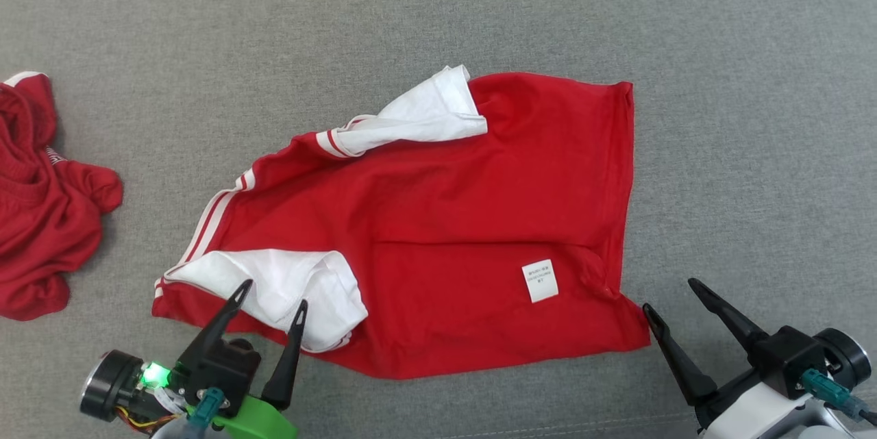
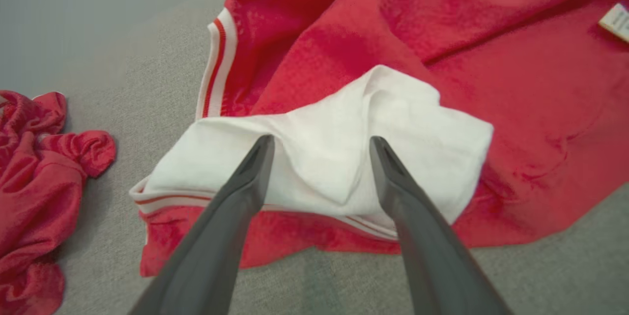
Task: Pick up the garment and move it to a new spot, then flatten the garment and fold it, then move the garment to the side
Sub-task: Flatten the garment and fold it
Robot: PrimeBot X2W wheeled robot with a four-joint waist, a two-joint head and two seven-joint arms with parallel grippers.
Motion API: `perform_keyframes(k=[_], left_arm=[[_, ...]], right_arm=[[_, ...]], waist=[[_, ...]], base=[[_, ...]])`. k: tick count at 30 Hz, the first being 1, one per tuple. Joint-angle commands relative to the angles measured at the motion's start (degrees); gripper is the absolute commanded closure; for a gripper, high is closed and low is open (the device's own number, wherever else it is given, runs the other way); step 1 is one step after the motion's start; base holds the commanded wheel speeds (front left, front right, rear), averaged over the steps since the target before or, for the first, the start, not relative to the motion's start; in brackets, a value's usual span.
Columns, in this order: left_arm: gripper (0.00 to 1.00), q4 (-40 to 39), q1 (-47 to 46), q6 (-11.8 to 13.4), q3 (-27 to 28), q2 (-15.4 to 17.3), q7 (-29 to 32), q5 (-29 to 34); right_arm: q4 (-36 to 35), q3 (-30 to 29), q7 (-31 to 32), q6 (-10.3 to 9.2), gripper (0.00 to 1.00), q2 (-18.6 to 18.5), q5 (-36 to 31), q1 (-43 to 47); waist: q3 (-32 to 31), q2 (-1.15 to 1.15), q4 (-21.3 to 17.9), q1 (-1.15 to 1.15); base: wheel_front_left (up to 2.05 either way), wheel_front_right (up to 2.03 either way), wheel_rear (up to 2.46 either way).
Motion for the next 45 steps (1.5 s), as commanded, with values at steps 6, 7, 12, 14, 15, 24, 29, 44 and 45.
perform_keyframes(k=[6, 7, 12, 14, 15, 24, 29, 44, 45], left_arm=[[0.00, -1.57, 1.61, 1.68, -1.14, 1.96, 1.80, 3.58], [0.00, -1.78, 1.67, 1.99, -1.09, 1.99, 1.83, 3.82], [0.00, -1.14, 1.49, 1.58, -1.50, 1.58, 2.54, 2.97], [0.12, -0.03, 0.58, 1.08, -1.37, 1.68, 2.12, 2.30], [0.29, 0.37, 0.25, 0.96, -1.39, 1.53, 2.06, 1.90], [1.00, 2.95, -1.65, 0.22, -2.19, 1.15, 0.46, 1.53], [1.00, 2.11, -2.28, 1.28, -2.02, 1.55, -0.94, 2.26], [1.00, -0.62, -2.98, 3.48, -0.72, 2.48, -2.23, 2.39], [1.00, -0.63, -3.10, 3.43, -0.89, 2.31, -2.24, 2.33]], right_arm=[[0.02, 0.53, 0.00, -0.08, 0.00, 0.25, -0.10, 0.18], [-0.07, 0.41, 0.00, -0.08, 0.00, 0.20, -0.03, 0.21], [-0.44, 0.38, 0.00, -0.08, 0.00, 0.20, 0.07, 0.52], [-0.53, 0.56, 0.00, -0.07, 0.00, 0.26, 0.18, 0.46], [-0.56, 0.66, 0.00, -0.08, 0.00, 0.23, 0.22, 0.37], [-1.16, 0.70, 0.00, -0.08, 0.00, -0.64, 0.64, 0.33], [-1.31, 1.28, 0.00, -0.07, 0.00, -0.64, 0.60, 0.66], [0.27, 8.69, 0.00, -0.07, 0.00, -1.16, 0.99, -5.25], [0.73, 9.30, 0.00, -0.07, 0.23, -1.22, 1.34, -5.51]], waist=[[-0.91, 0.00, -0.01, 0.00], [-1.00, 0.00, 0.03, 0.00], [-1.36, 0.00, 0.08, 0.00], [-1.46, 0.00, 0.05, 0.00], [-1.50, 0.00, -0.01, 0.00], [-1.76, 0.00, -0.13, 0.00], [-1.61, 0.00, 0.51, 0.00], [-1.09, 0.00, 3.15, 0.00], [-1.12, 0.00, 3.49, 0.00]], base=[[0.00, 0.00, 0.00], [0.00, 0.00, 0.00], [0.00, 0.00, 0.00], [0.00, 0.00, 0.00], [0.00, 0.00, 0.00], [0.00, 0.00, 0.00], [0.00, 0.00, 0.00], [0.00, 0.00, 0.00], [0.00, 0.00, 0.00]])
